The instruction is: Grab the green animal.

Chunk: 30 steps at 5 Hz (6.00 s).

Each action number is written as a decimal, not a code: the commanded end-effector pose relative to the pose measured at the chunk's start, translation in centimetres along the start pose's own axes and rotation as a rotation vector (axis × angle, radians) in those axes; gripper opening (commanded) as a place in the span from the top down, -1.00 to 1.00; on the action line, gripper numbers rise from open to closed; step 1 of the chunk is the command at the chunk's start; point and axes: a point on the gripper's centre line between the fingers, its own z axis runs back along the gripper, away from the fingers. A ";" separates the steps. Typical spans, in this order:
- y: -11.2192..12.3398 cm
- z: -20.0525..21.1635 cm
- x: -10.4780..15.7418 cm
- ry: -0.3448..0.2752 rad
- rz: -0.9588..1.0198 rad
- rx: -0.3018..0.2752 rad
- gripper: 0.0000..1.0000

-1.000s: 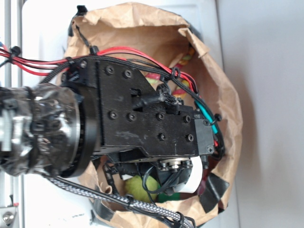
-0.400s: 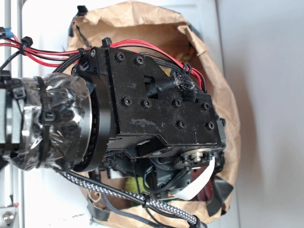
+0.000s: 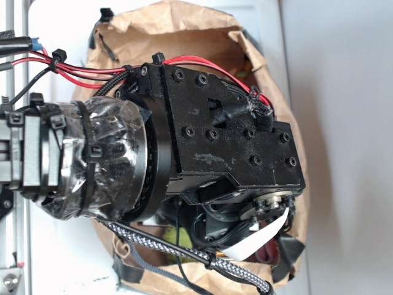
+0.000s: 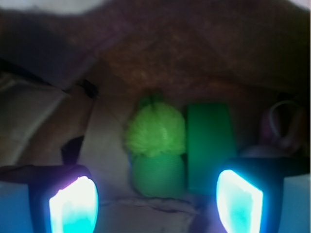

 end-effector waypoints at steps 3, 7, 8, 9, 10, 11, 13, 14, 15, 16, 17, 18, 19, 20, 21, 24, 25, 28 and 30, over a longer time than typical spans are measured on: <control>-0.5 -2.9 1.1 -0.064 -0.369 0.143 -1.00; -0.6 -3.0 1.4 -0.064 -0.410 0.131 -1.00; -0.6 -3.0 1.4 -0.064 -0.410 0.131 -1.00; -1.2 -3.6 1.6 -0.049 -0.502 0.108 -1.00; -2.2 -3.5 2.0 -0.052 -0.554 0.081 -1.00; -2.7 -3.2 2.0 -0.097 -0.630 0.069 -1.00; -3.4 -4.0 3.6 -0.152 -0.716 0.026 -1.00; -3.7 -5.0 4.2 -0.172 -0.751 -0.013 -1.00; -4.3 -5.1 4.5 -0.177 -0.778 -0.022 -1.00; -4.2 -5.8 4.3 -0.155 -0.771 -0.027 -1.00; -3.8 -6.0 4.0 -0.148 -0.748 -0.012 1.00; -3.5 -5.7 3.9 -0.145 -0.744 0.003 1.00; -3.5 -5.5 3.7 -0.131 -0.739 0.027 1.00; -3.6 -4.8 3.4 -0.122 -0.657 0.090 1.00; -3.3 -2.3 1.7 -0.166 -0.410 0.196 1.00; -3.0 1.1 0.4 -0.086 0.081 0.253 1.00; -3.1 2.5 0.1 -0.088 0.356 0.228 1.00; -3.3 5.9 0.0 -0.045 1.136 0.251 1.00; -2.0 8.0 -0.4 -0.040 1.464 0.364 1.00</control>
